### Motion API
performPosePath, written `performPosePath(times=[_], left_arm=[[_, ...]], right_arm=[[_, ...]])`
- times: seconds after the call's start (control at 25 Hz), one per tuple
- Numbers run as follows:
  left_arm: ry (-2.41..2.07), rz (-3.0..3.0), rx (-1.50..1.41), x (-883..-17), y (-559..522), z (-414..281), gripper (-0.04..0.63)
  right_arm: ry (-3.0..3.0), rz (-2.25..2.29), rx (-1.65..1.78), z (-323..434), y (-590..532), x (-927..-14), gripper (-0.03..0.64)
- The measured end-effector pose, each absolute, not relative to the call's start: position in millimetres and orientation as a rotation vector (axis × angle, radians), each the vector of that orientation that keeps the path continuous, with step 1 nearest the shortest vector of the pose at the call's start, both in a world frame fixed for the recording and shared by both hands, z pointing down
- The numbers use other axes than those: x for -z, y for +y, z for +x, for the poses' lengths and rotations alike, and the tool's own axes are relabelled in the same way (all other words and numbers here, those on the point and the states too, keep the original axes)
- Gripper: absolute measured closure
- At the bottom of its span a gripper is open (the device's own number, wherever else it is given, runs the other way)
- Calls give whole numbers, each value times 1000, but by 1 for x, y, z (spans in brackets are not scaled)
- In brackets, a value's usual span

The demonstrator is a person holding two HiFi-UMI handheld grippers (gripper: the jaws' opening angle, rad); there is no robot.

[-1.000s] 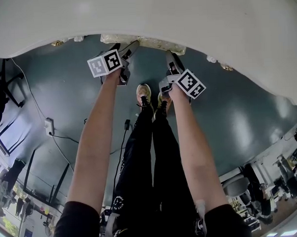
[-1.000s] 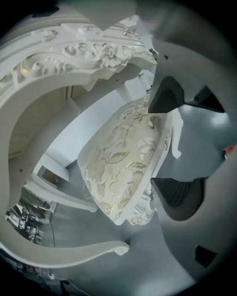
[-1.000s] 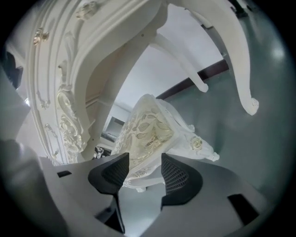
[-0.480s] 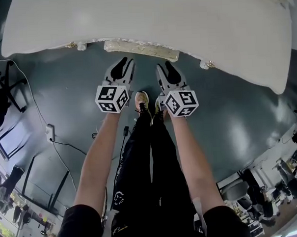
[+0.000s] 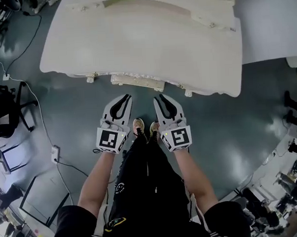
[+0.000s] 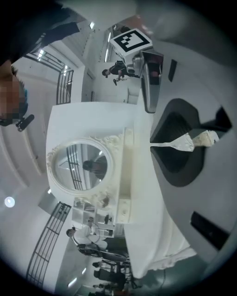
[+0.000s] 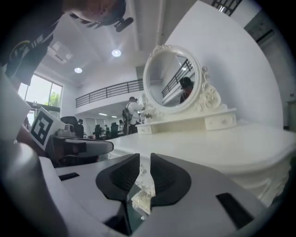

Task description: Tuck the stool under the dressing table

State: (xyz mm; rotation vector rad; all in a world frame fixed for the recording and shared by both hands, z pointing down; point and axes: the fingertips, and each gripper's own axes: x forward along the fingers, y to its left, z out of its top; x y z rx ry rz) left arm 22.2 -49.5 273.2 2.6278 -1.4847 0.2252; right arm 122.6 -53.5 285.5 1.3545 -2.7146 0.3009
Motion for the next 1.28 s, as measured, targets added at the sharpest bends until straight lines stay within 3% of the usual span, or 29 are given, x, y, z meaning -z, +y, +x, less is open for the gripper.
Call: performPosePath(times=[0.32,0.56,0.8,1.28], left_arm=[[-1396,2824,-242,-92,-21,47,572],[-1251,2889,-190,4,9,77,577],[-1227,2912,-194,39,26,88,577],[-1278,2910,-162,45,33,89,577]], right_arm=[[-2800,1358,-47,132,-31,-93,583],[-2791,1362,22,136,-3,-9,595],[-2831,1365,58,135,18,38,595],[-2850,1342,110,135,23,48,595]])
